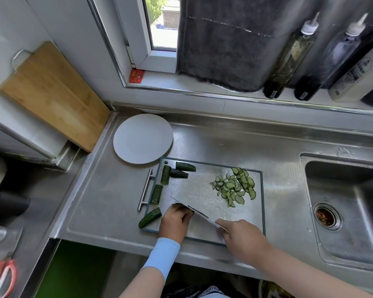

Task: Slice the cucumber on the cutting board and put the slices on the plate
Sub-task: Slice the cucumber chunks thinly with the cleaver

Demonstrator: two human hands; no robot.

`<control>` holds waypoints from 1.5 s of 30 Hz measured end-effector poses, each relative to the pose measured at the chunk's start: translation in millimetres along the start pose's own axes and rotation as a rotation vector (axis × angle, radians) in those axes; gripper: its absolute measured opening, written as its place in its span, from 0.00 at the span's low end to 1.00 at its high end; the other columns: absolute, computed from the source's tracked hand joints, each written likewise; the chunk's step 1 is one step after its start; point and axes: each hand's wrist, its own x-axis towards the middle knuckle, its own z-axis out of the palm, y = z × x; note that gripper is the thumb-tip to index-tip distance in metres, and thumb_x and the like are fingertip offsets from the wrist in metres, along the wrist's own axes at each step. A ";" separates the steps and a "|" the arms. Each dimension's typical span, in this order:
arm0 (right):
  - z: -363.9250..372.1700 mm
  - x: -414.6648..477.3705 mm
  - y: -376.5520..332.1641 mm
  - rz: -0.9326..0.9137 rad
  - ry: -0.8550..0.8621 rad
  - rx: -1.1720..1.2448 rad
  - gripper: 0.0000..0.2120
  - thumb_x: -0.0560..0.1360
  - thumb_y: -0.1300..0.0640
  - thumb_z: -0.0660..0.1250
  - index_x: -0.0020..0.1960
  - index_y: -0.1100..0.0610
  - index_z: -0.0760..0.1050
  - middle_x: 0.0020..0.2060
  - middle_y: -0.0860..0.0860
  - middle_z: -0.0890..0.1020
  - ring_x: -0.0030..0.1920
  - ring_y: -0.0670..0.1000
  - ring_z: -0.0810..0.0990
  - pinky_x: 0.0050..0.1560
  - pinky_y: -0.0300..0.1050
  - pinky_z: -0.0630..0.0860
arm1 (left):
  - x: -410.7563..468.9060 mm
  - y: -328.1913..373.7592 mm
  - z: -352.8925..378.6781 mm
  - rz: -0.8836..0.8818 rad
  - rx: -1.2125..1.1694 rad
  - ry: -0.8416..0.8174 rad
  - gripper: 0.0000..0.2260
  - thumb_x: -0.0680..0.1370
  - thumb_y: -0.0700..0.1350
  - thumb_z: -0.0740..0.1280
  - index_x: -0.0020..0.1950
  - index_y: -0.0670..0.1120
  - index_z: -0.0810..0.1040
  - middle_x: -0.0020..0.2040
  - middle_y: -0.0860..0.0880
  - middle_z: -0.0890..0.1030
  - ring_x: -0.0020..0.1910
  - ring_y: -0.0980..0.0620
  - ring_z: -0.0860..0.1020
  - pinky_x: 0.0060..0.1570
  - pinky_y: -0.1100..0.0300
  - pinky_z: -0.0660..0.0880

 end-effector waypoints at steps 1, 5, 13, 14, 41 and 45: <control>-0.4 1.5 -1.7 -0.001 -0.009 0.004 0.10 0.82 0.54 0.54 0.57 0.50 0.73 0.42 0.52 0.82 0.42 0.56 0.77 0.42 0.48 0.74 | 0.3 0.2 0.0 0.004 -0.004 0.006 0.09 0.65 0.36 0.79 0.41 0.47 0.86 0.43 0.49 0.83 0.43 0.55 0.76 0.48 0.72 0.68; -1.4 11.8 -10.5 0.007 -0.039 0.022 0.09 0.81 0.56 0.55 0.52 0.51 0.74 0.38 0.51 0.78 0.40 0.57 0.75 0.39 0.47 0.71 | 0.0 0.5 -0.2 0.013 -0.015 0.023 0.09 0.64 0.35 0.79 0.40 0.46 0.86 0.43 0.49 0.83 0.43 0.55 0.76 0.48 0.71 0.69; -8.0 33.7 -32.0 0.010 -0.076 0.034 0.09 0.79 0.58 0.55 0.45 0.46 0.69 0.36 0.50 0.75 0.38 0.55 0.73 0.34 0.45 0.65 | -2.6 -5.5 5.3 0.035 -0.031 0.043 0.10 0.65 0.34 0.79 0.41 0.45 0.85 0.44 0.49 0.83 0.46 0.53 0.76 0.49 0.66 0.73; -8.0 34.0 -31.5 0.009 -0.072 0.037 0.08 0.79 0.57 0.55 0.46 0.47 0.70 0.37 0.50 0.76 0.39 0.55 0.73 0.34 0.45 0.65 | -3.2 -5.6 5.3 0.042 -0.032 0.050 0.10 0.65 0.34 0.79 0.41 0.45 0.85 0.44 0.48 0.83 0.47 0.53 0.76 0.48 0.65 0.73; 0.9 18.8 -19.6 0.022 -0.044 0.059 0.09 0.80 0.56 0.54 0.49 0.50 0.73 0.34 0.48 0.76 0.39 0.55 0.75 0.33 0.44 0.67 | -2.4 -4.2 3.8 0.029 0.003 0.065 0.10 0.63 0.36 0.81 0.40 0.45 0.85 0.40 0.49 0.83 0.43 0.55 0.74 0.46 0.70 0.69; -0.9 29.7 -33.1 0.016 -0.055 0.054 0.08 0.80 0.57 0.54 0.44 0.48 0.68 0.32 0.48 0.71 0.37 0.55 0.72 0.30 0.42 0.63 | -4.3 -4.7 5.4 0.015 0.012 0.075 0.10 0.63 0.36 0.81 0.40 0.45 0.85 0.39 0.48 0.82 0.42 0.55 0.74 0.44 0.68 0.70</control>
